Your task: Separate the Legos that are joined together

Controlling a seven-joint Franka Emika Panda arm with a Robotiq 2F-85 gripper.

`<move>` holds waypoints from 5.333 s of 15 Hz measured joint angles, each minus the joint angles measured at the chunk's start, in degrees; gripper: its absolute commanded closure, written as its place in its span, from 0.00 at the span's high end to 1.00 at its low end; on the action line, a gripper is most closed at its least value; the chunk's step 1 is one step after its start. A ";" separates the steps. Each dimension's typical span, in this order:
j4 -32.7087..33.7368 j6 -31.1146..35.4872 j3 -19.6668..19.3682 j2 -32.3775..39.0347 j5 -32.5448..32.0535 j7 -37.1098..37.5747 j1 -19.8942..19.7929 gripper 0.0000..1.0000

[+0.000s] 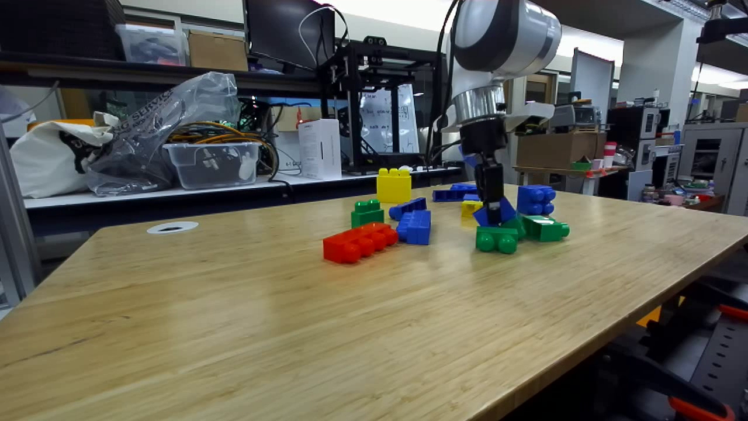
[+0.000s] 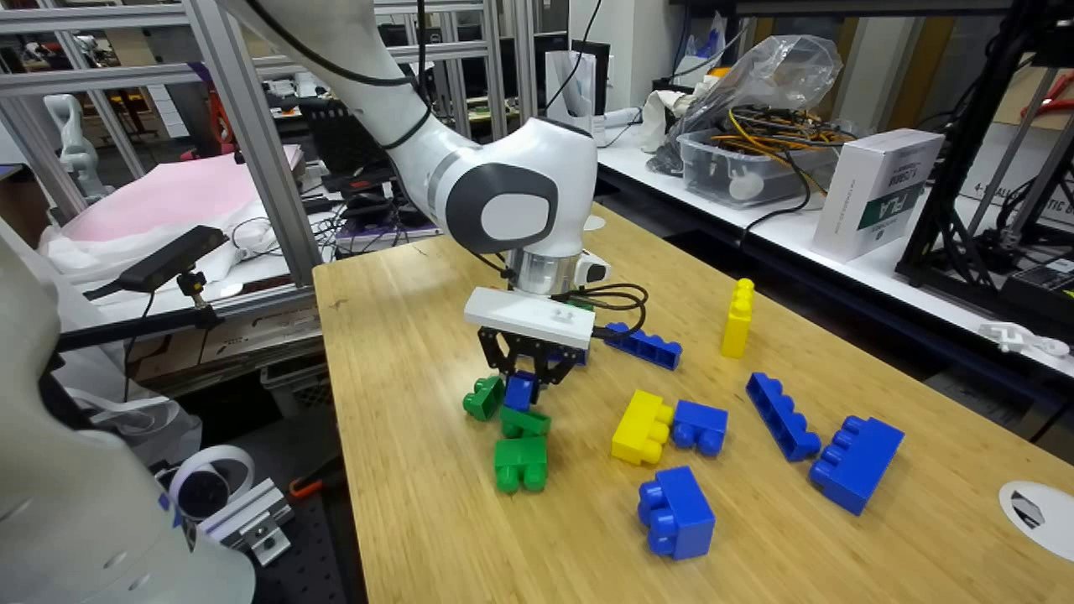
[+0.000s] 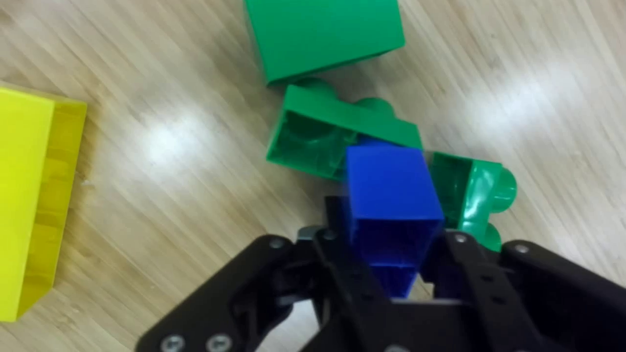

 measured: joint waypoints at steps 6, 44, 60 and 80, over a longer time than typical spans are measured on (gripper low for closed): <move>-0.45 3.31 -0.01 -0.09 0.25 -1.09 -0.59 0.11; 12.38 -48.07 -7.38 11.39 46.09 -70.89 -12.57 0.11; 4.37 -6.08 -4.67 4.39 53.78 -67.95 -4.43 0.11; -11.76 11.35 -3.84 -16.18 2.99 -17.99 -1.44 0.11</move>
